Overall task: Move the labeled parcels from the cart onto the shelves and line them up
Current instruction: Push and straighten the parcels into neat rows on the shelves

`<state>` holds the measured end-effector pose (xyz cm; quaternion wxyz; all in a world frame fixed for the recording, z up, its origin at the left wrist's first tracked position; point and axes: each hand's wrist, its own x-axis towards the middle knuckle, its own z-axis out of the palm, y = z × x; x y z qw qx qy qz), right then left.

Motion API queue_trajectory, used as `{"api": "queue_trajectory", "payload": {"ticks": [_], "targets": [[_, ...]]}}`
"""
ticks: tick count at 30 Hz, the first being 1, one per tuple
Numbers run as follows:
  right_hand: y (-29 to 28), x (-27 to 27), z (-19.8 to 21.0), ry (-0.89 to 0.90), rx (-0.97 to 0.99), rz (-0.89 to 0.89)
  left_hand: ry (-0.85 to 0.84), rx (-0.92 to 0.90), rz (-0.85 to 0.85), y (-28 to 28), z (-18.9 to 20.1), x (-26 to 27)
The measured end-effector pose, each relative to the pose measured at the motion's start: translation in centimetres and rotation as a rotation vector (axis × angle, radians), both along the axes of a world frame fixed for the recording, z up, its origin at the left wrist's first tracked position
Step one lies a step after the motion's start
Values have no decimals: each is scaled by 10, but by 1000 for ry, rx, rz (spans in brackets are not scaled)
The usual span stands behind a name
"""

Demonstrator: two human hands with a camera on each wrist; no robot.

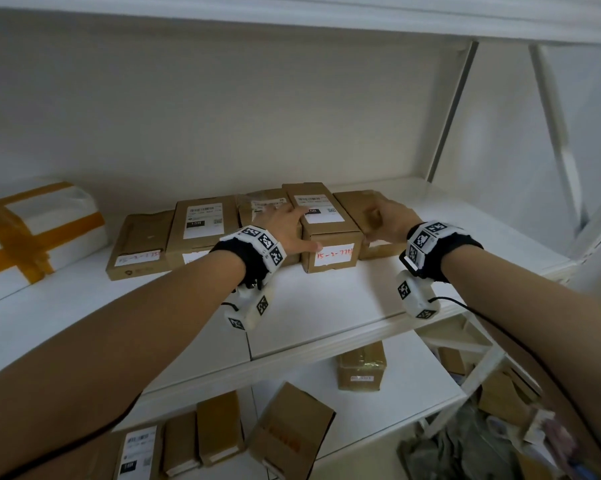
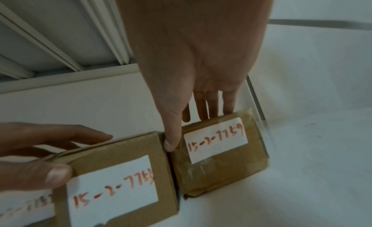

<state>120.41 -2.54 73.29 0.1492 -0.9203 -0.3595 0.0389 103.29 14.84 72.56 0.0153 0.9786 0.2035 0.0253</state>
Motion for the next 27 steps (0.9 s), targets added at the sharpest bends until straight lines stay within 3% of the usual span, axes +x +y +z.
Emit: {"api": "queue_trajectory", "payload": {"ticks": [7, 14, 17, 20, 27], "targets": [[-4, 14, -18, -9, 82, 17, -31, 78, 126, -4, -15, 15], [16, 28, -33, -136, 19, 58, -27, 142, 227, 0, -26, 33], [28, 36, -27, -112, -36, 72, -43, 78, 263, 7, -25, 37], [40, 45, -29, -108, -65, 84, 58, 68, 272, 17, -20, 41], [41, 41, -46, -163, -31, 124, 121, -70, 264, 24, -11, 40]]}}
